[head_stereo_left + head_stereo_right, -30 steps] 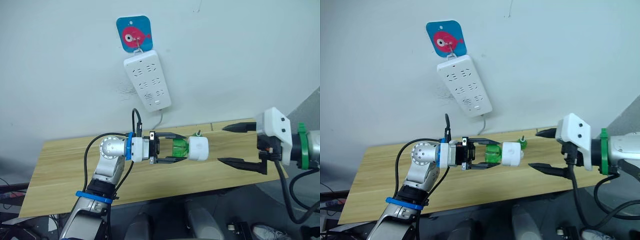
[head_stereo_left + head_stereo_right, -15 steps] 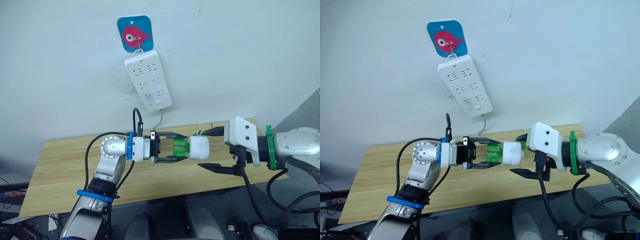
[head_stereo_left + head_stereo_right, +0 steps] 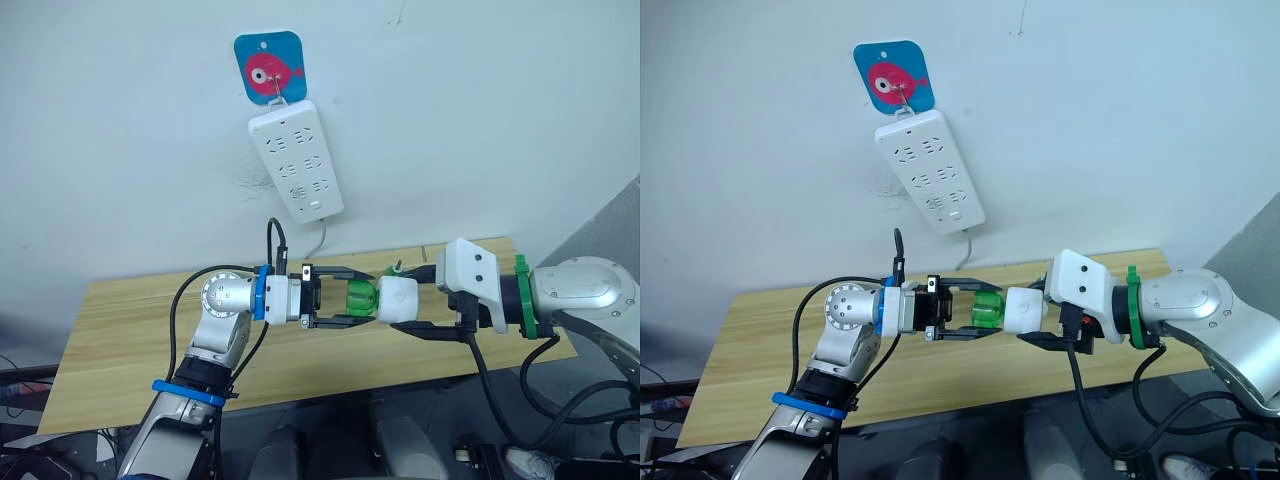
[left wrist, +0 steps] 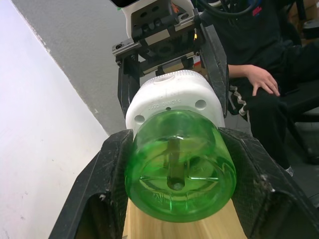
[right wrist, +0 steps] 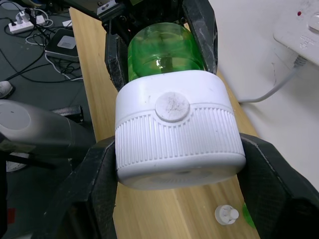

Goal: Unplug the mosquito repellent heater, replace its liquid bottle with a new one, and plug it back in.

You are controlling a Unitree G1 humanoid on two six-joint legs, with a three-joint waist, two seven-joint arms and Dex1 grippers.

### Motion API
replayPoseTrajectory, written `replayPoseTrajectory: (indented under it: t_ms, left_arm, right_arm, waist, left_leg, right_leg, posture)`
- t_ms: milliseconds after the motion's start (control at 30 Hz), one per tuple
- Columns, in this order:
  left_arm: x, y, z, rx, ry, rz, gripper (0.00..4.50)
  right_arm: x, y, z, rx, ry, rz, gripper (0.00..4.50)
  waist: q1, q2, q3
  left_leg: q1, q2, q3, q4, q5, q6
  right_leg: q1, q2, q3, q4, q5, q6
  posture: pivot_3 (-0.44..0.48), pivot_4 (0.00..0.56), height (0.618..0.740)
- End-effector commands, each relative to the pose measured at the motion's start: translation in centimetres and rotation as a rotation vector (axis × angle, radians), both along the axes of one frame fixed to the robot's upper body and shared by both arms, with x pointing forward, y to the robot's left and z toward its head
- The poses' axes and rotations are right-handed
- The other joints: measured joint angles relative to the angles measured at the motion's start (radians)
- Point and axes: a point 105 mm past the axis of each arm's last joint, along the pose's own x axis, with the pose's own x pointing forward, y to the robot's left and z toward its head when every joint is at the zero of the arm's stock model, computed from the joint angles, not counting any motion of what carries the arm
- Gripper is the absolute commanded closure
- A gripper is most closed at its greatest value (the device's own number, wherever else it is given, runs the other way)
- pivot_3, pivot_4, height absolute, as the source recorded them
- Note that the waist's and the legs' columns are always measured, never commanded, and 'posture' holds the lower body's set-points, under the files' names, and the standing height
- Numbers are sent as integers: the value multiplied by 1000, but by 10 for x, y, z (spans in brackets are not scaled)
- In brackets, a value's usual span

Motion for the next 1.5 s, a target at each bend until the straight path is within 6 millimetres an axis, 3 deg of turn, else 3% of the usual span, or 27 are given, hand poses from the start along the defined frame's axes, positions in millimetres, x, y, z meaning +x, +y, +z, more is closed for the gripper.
replayPoseTrajectory:
  t_ms: [33,100,267,333,500,667,967,1267,1367,1500]
  left_arm:
    - [-2,-1,12,-48,1,-3,2167]
    - [2,1,8,-24,39,23,2167]
    - [4,9,-2,116,170,32,576]
    - [6,17,-6,188,290,52,332]
    - [8,39,-12,444,674,98,332]
    - [8,30,2,533,857,94,332]
    - [13,-4,18,524,959,59,332]
    - [5,-4,7,610,972,-1,332]
    - [4,-3,4,620,976,-5,926]
    - [7,-4,2,603,972,3,2154]
  right_arm:
    - [2,4,13,26,-79,18,1481]
    - [4,5,15,32,-93,19,1481]
    - [5,5,15,18,-123,30,1481]
    - [6,4,16,7,-140,35,1481]
    - [10,1,15,-88,-245,95,1481]
    - [17,-1,12,-292,-439,254,1481]
    - [26,5,9,-429,-589,429,1481]
    - [26,11,12,-414,-621,486,1481]
    - [25,13,13,-404,-625,497,1481]
    - [22,16,13,-388,-622,511,1482]
  waist:
    - [0,0,0]
    - [-1,0,0]
    - [-2,0,0]
    - [-6,0,0]
    - [-14,0,0]
    - [-15,0,0]
    - [-24,0,0]
    - [-26,0,0]
    - [-26,0,0]
    - [-26,0,0]
  left_leg:
    - [0,0,0,0,0,0]
    - [0,0,0,0,0,0]
    - [0,0,0,0,0,0]
    - [0,0,-1,0,0,0]
    - [0,0,-3,0,0,0]
    - [-1,-1,-2,0,0,0]
    - [0,-1,-3,0,0,0]
    - [0,-1,-3,0,0,0]
    - [0,-1,-3,0,0,0]
    - [0,-1,-3,0,0,0]
  right_leg:
    - [0,0,0,0,0,0]
    - [0,0,0,0,0,0]
    - [0,0,0,0,0,0]
    - [0,0,-1,1,0,0]
    - [0,0,-3,1,-1,1]
    - [0,0,-3,1,-3,5]
    - [-2,0,-2,4,0,0]
    - [-2,0,-1,5,0,0]
    - [-3,-1,-2,5,0,0]
    - [-2,-1,-2,5,0,0]
  posture:
    - [-223,154,740]
    - [-220,154,740]
    - [-224,155,740]
    - [-225,158,740]
    - [-215,158,740]
    - [-215,157,740]
    - [-236,161,740]
    - [-241,160,740]
    - [-241,160,740]
    - [-241,160,740]
